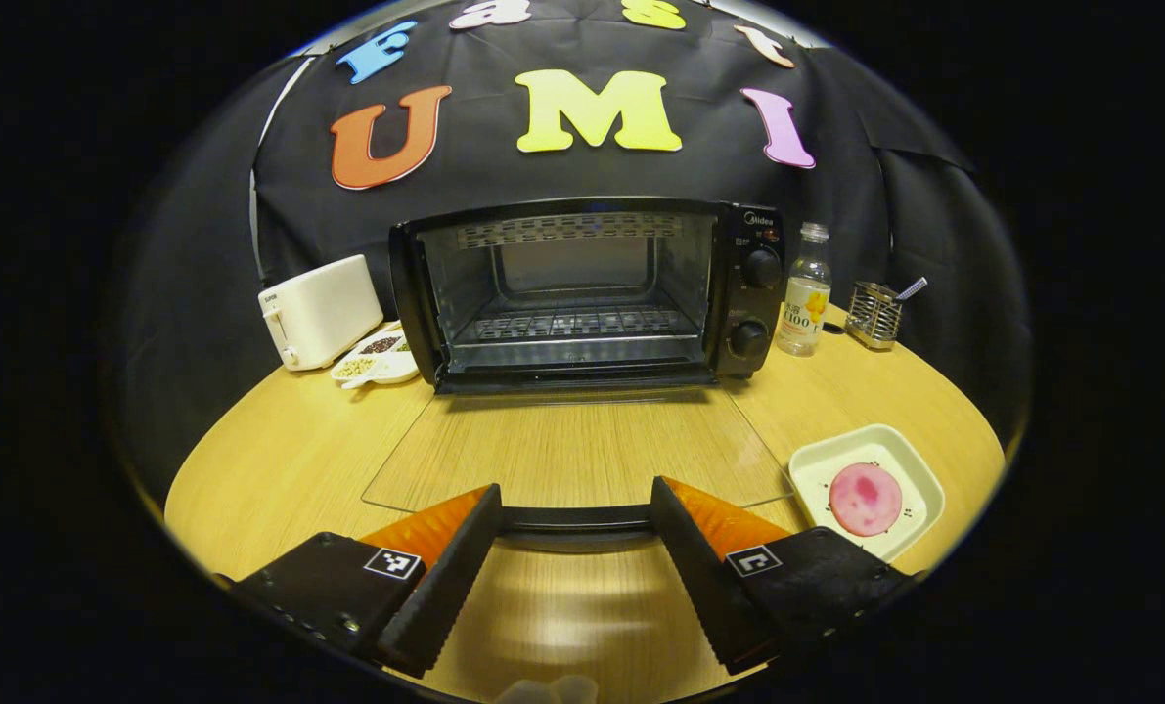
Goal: Open the electric oven with the left hand, put the food in, and close the electric oven.
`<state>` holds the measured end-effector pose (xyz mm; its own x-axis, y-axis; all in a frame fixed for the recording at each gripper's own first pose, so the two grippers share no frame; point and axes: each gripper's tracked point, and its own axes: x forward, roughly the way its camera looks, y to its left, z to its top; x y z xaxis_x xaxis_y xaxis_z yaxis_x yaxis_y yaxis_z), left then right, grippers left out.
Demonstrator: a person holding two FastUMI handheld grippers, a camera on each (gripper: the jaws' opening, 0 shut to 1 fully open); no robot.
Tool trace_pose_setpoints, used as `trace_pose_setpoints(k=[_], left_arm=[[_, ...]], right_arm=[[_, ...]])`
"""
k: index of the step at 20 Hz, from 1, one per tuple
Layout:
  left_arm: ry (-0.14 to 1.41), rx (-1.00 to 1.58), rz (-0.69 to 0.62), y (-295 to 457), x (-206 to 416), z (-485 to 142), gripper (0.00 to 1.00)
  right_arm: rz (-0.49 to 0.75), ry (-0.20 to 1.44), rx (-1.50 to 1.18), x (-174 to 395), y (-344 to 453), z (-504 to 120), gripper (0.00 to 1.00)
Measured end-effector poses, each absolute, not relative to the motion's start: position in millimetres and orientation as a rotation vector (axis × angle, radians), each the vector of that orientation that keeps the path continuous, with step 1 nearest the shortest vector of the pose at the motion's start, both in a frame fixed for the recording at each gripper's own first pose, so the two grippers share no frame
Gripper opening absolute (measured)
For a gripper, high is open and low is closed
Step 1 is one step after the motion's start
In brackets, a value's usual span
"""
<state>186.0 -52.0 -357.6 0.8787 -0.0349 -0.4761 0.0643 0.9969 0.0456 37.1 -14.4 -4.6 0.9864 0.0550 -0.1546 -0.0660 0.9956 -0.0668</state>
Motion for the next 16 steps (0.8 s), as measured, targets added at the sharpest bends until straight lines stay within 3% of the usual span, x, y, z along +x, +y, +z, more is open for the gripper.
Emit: trace_pose_setpoints(k=[7,16], left_arm=[[0.368,0.081,-0.086,-42.9,156.0,-295.1,0.97],[0.198,0.100,-0.067,15.1,60.4,-157.8,0.97]], right_arm=[[0.059,0.181,-0.018,51.1,-13.2,-35.4,1.00],[0.067,0.417,0.081,96.9,-12.9,-191.4,1.00]])
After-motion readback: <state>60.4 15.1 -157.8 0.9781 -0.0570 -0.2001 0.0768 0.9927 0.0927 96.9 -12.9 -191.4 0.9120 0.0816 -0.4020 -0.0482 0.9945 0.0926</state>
